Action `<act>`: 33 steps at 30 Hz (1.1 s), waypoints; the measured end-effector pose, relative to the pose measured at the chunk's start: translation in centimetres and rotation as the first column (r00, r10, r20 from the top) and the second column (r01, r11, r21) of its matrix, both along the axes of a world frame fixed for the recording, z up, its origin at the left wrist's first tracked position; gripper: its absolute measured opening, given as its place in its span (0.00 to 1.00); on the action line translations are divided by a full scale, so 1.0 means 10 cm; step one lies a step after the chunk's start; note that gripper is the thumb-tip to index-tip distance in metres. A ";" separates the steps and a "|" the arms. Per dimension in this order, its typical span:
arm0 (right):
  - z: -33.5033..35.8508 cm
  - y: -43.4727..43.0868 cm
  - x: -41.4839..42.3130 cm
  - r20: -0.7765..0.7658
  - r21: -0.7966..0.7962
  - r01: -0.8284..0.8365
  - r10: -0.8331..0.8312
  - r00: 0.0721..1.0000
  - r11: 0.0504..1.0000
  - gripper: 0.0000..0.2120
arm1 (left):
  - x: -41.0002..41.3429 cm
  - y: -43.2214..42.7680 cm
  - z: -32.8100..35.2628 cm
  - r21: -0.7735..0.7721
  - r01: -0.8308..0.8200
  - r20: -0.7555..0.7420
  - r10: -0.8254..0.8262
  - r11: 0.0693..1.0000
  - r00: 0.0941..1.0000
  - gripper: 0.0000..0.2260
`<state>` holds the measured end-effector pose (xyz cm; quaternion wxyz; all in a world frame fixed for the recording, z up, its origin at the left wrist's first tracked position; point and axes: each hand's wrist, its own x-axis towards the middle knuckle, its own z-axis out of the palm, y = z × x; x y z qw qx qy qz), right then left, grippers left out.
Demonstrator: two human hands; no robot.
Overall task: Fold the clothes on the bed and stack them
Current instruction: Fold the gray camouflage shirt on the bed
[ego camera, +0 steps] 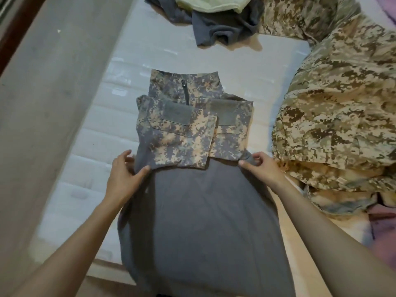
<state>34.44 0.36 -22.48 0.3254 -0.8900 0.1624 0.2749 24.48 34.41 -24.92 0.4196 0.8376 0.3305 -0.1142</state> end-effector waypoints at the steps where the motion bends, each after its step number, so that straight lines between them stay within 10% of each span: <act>1: 0.00 -0.05 -0.05 -0.020 -0.002 -0.074 0.074 0.997 0.997 0.13 | -0.05 0.01 -0.03 -0.022 0.025 -0.040 -0.026 0.999 0.999 0.27; 7: -0.04 -0.22 -0.27 0.090 -0.165 -0.066 0.082 0.993 0.984 0.08 | -0.16 0.01 -0.15 0.056 -0.058 -0.044 0.061 0.997 0.997 0.07; 11: 0.07 0.08 -0.10 0.316 -0.338 -0.107 0.220 0.923 0.935 0.17 | 0.13 0.09 -0.02 0.052 -0.068 0.144 0.060 0.996 0.988 0.19; 15: 0.16 0.71 0.33 0.290 -0.063 -0.091 0.105 0.951 0.994 0.18 | 0.79 0.22 0.18 0.387 0.244 0.236 -0.351 0.889 0.906 0.22; 19: 0.15 1.21 0.66 -0.162 0.373 0.377 -0.341 0.926 0.848 0.13 | 1.41 0.19 0.23 0.448 0.495 0.134 -0.603 0.744 0.786 0.23; 24: 0.13 1.35 0.79 -0.231 0.520 0.327 -0.238 0.943 0.789 0.09 | 1.81 0.43 0.20 0.484 0.606 -0.159 -0.617 0.631 0.770 0.17; 29: -0.05 1.60 0.88 -0.044 0.421 0.188 -0.187 0.981 0.887 0.10 | 1.83 0.80 0.12 0.359 0.501 -0.138 -0.486 0.788 0.863 0.15; 33: -0.03 1.65 0.81 -0.073 0.291 0.149 -0.133 0.988 0.945 0.09 | 1.42 0.67 0.02 0.063 -0.019 0.133 0.010 0.998 0.991 0.19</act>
